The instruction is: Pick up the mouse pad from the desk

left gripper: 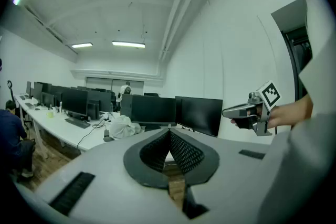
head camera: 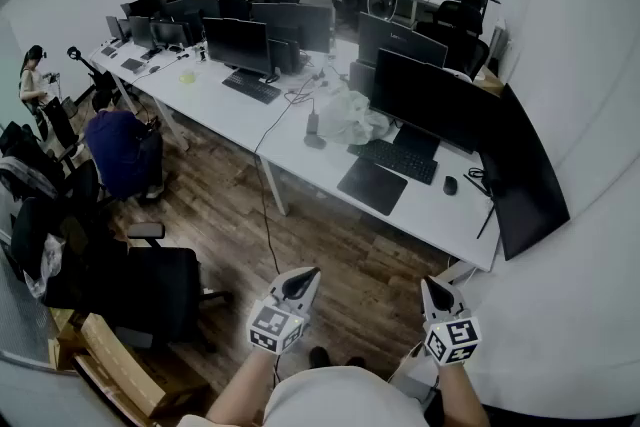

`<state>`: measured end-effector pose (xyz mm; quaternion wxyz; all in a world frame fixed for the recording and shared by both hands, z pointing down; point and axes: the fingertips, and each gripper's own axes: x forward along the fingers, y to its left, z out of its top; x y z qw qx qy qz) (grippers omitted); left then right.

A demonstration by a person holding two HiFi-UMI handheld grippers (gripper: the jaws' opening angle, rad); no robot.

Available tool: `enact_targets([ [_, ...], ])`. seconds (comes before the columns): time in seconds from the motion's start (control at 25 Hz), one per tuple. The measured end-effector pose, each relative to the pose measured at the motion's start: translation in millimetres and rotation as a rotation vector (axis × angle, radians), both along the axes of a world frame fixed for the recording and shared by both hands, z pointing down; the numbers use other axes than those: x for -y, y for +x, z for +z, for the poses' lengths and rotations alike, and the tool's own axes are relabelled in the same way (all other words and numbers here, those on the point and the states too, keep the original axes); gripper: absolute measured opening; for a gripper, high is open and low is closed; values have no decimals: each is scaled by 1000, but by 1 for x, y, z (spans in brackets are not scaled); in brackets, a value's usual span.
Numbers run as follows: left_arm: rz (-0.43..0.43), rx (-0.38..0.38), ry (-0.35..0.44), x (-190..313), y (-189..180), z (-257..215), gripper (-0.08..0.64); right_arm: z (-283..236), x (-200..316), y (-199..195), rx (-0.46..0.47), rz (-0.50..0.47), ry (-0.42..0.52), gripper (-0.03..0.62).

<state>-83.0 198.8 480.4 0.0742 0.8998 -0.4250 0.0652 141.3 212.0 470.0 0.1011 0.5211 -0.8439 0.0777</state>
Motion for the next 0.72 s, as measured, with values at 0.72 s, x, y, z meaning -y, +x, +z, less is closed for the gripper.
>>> enact_targets([
  [0.72,25,-17,-20,-5,6,0,18,-6,-2,-6,31,14,13,11],
])
